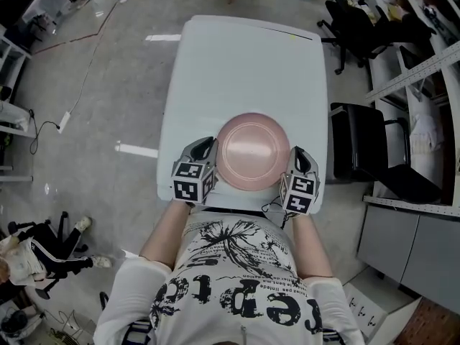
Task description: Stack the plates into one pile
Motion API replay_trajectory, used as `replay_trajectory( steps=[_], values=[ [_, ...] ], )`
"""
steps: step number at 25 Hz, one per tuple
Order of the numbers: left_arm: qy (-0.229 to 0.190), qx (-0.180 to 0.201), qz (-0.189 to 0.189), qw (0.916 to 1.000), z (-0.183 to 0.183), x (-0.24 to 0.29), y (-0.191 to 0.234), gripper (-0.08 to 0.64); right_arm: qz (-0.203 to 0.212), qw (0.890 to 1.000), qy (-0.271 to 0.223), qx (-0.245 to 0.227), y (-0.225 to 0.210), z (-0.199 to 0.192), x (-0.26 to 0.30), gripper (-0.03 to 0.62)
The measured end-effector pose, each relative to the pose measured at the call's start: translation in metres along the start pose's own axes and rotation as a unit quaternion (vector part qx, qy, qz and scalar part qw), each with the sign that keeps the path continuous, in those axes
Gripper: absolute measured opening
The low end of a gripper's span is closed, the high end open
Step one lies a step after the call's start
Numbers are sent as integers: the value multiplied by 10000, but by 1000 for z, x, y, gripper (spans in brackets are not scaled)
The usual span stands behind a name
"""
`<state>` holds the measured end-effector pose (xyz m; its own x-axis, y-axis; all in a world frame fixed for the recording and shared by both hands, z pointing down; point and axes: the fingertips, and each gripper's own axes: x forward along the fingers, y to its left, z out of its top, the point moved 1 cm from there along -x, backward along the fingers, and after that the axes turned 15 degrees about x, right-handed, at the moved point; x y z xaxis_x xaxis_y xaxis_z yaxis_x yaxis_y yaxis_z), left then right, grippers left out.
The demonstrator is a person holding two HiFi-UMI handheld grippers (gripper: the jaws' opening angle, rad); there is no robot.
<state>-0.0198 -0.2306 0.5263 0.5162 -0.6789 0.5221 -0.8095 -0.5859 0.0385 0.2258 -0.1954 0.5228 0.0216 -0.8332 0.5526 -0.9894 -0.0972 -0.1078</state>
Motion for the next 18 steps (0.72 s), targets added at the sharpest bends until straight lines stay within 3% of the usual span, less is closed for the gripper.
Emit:
replay_trajectory(
  steps=[2, 7, 11, 14, 18],
  values=[
    [-296, 58, -74, 9995, 19, -7, 0, 2, 110, 9995, -302, 11, 5, 18, -9, 8],
    [-1226, 431, -331, 9910, 75, -30, -14, 2, 690, 9909, -1138, -210, 20, 66, -33, 8],
    [-2209, 1060, -244, 9692, 118, -51, -23, 2, 1251, 9680, -2007, -834, 41, 100, -58, 8],
    [-2622, 1626, -101, 9511, 136, -65, -28, 2, 1615, 9580, -2230, -803, 54, 111, -68, 8],
    [-2755, 1795, -206, 9442, 146, -67, -39, 2, 1960, 9523, -2245, -659, 60, 117, -72, 8]
  ],
)
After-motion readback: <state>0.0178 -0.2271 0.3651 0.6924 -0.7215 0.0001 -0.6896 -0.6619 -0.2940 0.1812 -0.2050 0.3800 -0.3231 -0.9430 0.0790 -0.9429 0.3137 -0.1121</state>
